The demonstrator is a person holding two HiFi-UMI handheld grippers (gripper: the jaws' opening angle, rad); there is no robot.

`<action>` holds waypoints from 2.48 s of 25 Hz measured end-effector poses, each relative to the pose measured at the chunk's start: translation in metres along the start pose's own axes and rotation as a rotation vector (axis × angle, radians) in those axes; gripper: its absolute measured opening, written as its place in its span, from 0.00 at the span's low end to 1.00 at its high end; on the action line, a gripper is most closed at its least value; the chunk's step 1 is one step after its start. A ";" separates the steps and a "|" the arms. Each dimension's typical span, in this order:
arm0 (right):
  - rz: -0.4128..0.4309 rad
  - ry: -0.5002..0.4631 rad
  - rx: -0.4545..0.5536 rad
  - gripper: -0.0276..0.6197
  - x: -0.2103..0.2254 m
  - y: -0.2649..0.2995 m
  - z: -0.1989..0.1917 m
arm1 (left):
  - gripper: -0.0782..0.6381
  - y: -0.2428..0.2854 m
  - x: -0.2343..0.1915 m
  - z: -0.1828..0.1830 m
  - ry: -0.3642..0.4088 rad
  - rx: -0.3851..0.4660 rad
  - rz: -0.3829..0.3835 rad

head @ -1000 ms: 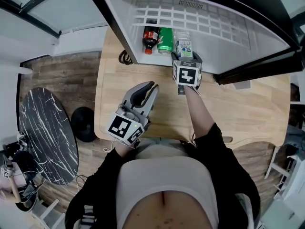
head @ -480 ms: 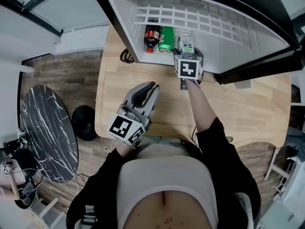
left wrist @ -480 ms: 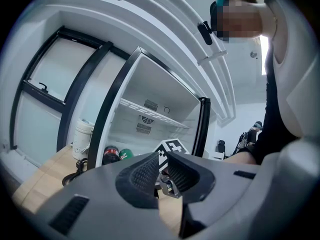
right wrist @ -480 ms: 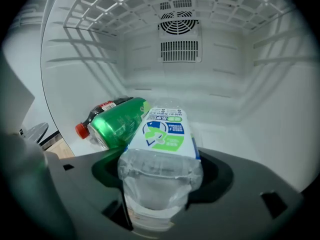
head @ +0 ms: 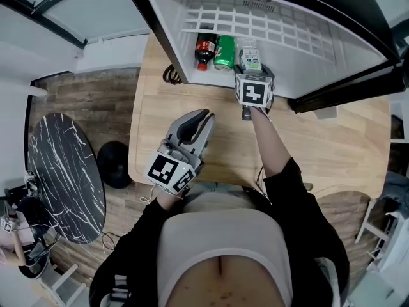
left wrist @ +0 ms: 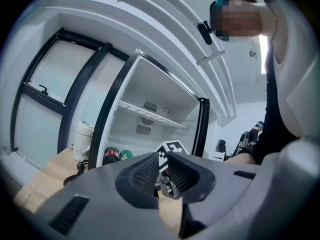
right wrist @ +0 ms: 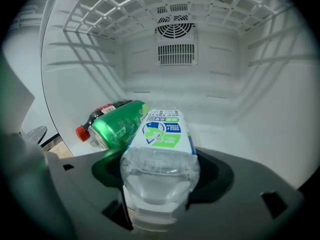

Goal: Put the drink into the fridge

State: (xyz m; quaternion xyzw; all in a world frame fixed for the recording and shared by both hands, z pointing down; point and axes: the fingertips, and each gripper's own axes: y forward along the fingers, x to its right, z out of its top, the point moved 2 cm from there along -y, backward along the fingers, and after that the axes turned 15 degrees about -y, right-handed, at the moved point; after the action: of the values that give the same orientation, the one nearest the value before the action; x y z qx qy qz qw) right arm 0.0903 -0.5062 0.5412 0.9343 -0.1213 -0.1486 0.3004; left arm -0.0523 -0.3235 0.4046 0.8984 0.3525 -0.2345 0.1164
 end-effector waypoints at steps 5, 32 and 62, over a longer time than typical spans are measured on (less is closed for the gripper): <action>0.012 0.039 0.057 0.57 0.000 -0.012 0.005 | 0.19 -0.002 0.002 0.000 0.001 -0.001 0.000; 0.134 0.159 0.147 0.57 -0.015 -0.047 0.013 | 0.19 0.003 0.032 -0.002 0.033 -0.003 -0.054; 0.055 0.042 0.568 0.10 -0.001 -0.228 0.051 | 0.19 0.029 0.059 0.019 0.083 0.036 -0.146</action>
State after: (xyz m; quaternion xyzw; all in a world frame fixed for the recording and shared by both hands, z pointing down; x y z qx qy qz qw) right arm 0.1023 -0.3524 0.3652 0.9803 -0.1769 -0.0810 0.0330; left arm -0.0008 -0.3175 0.3599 0.8812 0.4174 -0.2111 0.0681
